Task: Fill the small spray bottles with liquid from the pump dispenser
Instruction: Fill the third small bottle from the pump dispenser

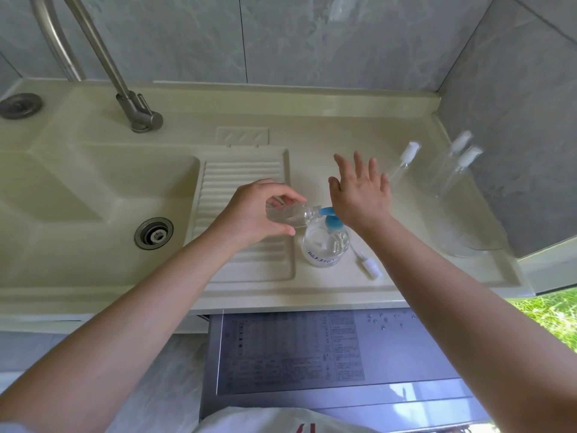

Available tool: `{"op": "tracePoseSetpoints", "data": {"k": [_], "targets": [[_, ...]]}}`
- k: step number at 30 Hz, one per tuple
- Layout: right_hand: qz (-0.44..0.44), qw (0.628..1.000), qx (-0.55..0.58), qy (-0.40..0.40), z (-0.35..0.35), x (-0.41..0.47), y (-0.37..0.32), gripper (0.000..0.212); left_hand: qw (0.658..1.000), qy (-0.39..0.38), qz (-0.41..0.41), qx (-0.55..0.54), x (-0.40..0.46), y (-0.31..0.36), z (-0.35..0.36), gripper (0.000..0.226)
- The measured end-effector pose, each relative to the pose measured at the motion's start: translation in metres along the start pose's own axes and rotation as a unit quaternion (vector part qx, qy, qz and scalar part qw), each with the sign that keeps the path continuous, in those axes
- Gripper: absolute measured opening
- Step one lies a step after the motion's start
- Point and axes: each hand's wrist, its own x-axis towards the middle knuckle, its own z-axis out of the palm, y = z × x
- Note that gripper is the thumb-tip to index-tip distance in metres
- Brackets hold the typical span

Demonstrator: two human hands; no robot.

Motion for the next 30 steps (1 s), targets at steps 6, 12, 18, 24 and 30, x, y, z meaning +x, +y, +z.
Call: {"op": "tracePoseSetpoints", "data": {"k": [6, 12, 18, 24, 30], "targets": [[0.011, 0.999, 0.033, 0.036, -0.005, -0.005, -0.002, 0.056, 1.000, 0.005, -0.001, 0.010, -0.001, -0.002, 0.001, 0.055], [0.003, 1.000, 0.006, 0.023, -0.004, -0.003, -0.001, 0.055, 1.000, 0.011, -0.002, 0.006, -0.003, 0.001, 0.001, 0.054], [0.007, 0.999, 0.011, 0.033, -0.007, -0.001, -0.001, 0.058, 1.000, 0.020, 0.001, 0.012, -0.005, 0.002, 0.001, 0.053], [-0.007, 0.999, -0.018, 0.038, -0.004, -0.004, 0.000, 0.056, 1.000, 0.014, -0.002, -0.002, -0.005, 0.004, 0.003, 0.053], [0.006, 0.999, 0.015, 0.047, -0.002, -0.004, -0.001, 0.058, 1.000, 0.018, -0.002, 0.015, -0.006, 0.004, 0.003, 0.053]]}}
